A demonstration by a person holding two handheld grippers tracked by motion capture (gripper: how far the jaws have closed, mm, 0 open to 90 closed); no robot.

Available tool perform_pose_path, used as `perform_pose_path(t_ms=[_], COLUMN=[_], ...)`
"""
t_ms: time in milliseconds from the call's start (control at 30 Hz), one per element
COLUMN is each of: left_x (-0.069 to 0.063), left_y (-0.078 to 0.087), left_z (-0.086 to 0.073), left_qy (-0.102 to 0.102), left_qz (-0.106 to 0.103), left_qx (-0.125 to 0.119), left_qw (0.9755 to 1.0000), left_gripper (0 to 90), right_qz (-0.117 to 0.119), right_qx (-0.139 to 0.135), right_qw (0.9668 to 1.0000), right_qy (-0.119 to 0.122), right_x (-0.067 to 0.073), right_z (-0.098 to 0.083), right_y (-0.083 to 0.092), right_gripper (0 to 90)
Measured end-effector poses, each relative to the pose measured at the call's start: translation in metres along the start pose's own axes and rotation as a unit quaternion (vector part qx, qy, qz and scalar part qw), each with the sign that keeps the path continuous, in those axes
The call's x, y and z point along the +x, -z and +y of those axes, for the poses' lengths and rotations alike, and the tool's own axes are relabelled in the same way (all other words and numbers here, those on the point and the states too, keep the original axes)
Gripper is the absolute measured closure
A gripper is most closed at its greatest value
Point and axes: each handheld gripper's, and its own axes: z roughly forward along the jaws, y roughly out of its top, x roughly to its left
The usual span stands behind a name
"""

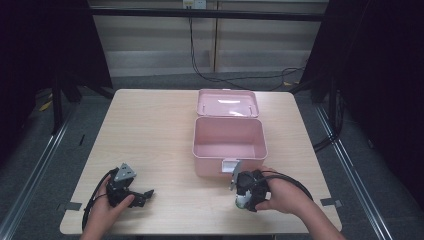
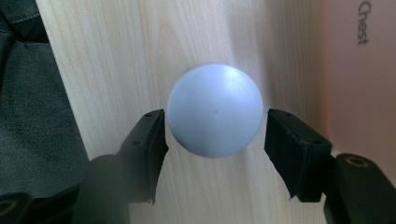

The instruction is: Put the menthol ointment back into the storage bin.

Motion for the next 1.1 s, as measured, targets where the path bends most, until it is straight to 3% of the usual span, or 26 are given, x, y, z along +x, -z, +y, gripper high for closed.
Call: perform_pose_path(t_ms=[100, 1100], left_x=[0.000, 0.000], left_y=[0.000, 0.000], left_z=[0.000, 0.000], left_qy=[0.000, -0.003], left_qz=[0.000, -0.001], left_qx=[0.000, 0.002], left_qw=[1.0000, 1.0000], left_gripper=[0.0, 0.0], right_qz=[-0.003, 0.009], right_qx=[-0.001, 0.012], right_qw=[0.9999, 0.9994], right_qy=[0.012, 0.030], right_x=[0.000, 0.001], right_z=[0.005, 0.018], right_y=[0.000, -0.006], right_gripper=[41.2, 50.7])
